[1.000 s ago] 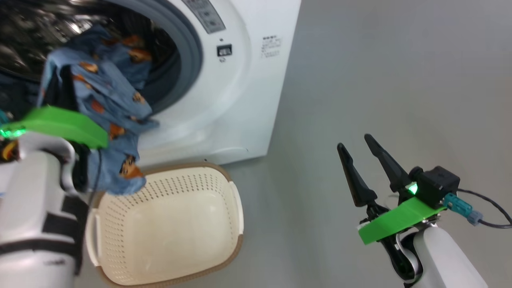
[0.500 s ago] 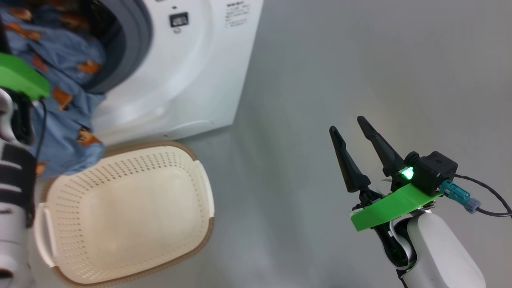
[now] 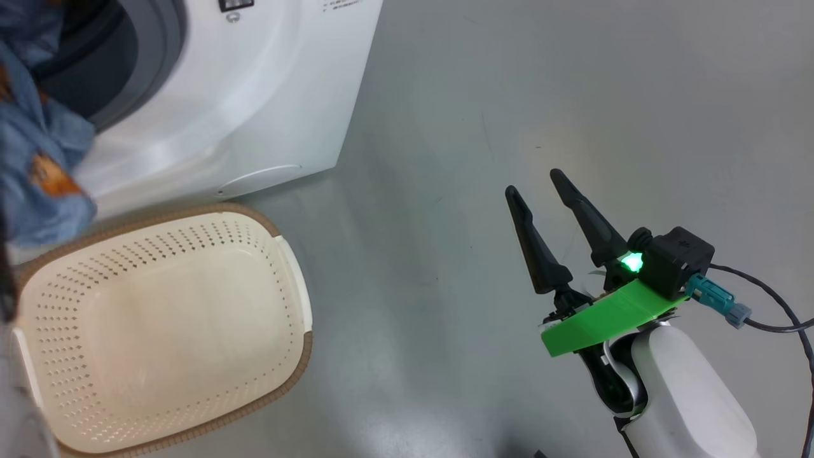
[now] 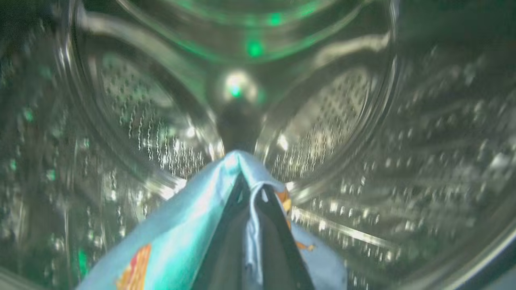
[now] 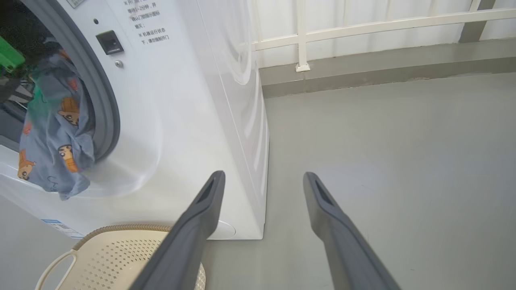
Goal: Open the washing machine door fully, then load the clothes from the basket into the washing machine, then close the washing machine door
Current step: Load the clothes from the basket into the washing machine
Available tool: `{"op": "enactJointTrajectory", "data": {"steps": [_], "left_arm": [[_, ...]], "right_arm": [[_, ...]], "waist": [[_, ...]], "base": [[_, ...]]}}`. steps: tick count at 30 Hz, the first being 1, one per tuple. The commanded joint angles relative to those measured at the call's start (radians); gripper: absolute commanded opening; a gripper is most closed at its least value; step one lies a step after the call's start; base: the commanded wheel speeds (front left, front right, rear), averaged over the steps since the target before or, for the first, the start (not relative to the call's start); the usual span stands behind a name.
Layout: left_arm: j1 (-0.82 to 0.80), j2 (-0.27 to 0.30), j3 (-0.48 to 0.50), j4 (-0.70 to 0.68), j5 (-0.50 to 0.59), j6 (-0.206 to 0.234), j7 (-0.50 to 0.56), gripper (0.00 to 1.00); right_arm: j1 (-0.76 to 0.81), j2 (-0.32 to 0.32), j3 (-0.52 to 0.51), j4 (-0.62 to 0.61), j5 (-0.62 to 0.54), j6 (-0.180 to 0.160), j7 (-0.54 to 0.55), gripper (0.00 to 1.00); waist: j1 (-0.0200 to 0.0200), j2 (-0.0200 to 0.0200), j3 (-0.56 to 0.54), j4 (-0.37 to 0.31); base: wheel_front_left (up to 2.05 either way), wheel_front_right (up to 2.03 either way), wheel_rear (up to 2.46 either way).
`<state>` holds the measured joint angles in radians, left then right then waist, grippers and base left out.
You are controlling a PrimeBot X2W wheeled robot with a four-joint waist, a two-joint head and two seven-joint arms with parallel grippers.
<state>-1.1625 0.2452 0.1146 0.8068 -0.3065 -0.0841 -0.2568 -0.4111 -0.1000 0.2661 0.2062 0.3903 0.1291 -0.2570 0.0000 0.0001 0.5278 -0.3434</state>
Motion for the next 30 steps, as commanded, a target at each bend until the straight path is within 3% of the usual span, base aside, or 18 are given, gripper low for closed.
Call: {"op": "enactJointTrajectory", "data": {"steps": [1, 2, 7, 15, 30], "left_arm": [[0.030, 0.031, 0.010, -0.001, 0.011, -0.003, -0.005, 0.44], [0.027, 0.028, 0.007, 0.034, 0.015, -0.005, -0.005, 1.00], [-0.001, 0.024, -0.004, 0.136, 0.044, -0.011, -0.005, 1.00], [0.015, 0.016, -0.011, 0.139, 0.075, -0.022, -0.005, 1.00], [0.292, -0.023, 0.000, -0.137, 0.085, -0.042, -0.005, 1.00]], "right_arm": [[0.004, 0.002, 0.016, -0.021, 0.017, 0.002, -0.005, 1.00], [0.004, 0.002, 0.017, -0.020, 0.018, 0.002, -0.005, 1.00], [-0.001, 0.004, 0.020, -0.019, 0.018, 0.002, -0.005, 1.00], [-0.008, 0.006, 0.015, -0.019, 0.019, 0.002, -0.005, 1.00], [0.007, 0.013, -0.024, -0.027, 0.014, 0.002, -0.005, 1.00]], "waist": [[0.0000, -0.0001, -0.003, 0.002], [0.0000, -0.0001, -0.003, 0.004], [0.0000, -0.0001, 0.000, 0.019], [0.0000, -0.0001, -0.006, 0.042], [0.0000, -0.0001, -0.042, 0.095]], "base": [[0.00, 0.00, 0.00], [0.00, 0.00, 0.00], [0.00, 0.00, 0.00], [0.00, 0.00, 0.00], [0.00, 0.00, 0.00]]}}
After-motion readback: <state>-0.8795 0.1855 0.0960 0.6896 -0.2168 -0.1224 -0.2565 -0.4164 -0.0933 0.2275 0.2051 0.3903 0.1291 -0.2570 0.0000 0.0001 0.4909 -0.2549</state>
